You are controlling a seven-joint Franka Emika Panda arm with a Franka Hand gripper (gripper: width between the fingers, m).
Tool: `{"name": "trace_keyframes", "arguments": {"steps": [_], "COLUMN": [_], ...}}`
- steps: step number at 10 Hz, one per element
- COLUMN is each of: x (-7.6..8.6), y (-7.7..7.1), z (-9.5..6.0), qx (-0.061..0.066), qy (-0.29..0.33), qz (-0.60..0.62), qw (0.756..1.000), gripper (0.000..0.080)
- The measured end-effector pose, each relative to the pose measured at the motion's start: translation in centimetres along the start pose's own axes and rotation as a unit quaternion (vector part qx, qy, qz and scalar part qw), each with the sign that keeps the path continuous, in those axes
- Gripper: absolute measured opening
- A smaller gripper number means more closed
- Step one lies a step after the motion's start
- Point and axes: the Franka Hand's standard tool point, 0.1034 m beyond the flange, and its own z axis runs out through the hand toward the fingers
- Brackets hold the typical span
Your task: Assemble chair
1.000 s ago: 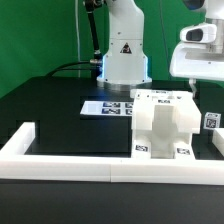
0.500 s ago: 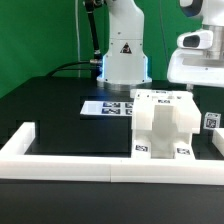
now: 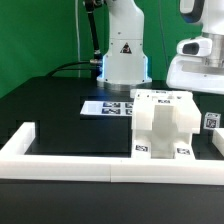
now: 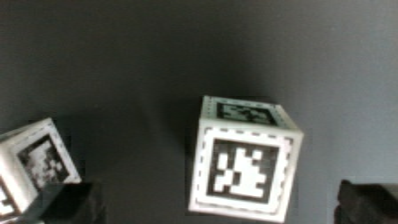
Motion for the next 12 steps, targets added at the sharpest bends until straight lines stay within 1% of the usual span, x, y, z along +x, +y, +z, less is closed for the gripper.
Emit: {"name": "trace_keyframes", "arguments": {"steps": [3,8,11,12], "x": [-0.6,-0.1,-0.2,-0.3], "y": [-0.4,-0.7,-0.6,-0.6], "z": [1.0,1.8,2.3,2.4], "qx": [-0.006,-0.009,-0.013,-0.014], "qy": [-0.006,-0.007,-0.010,-0.010], "qz": [-0.005,-0.006,-0.007,-0.007], "qw": [1.000,1.000,1.000,1.000], "gripper": [0.0648,0.0648,0.0639,0.0468]}}
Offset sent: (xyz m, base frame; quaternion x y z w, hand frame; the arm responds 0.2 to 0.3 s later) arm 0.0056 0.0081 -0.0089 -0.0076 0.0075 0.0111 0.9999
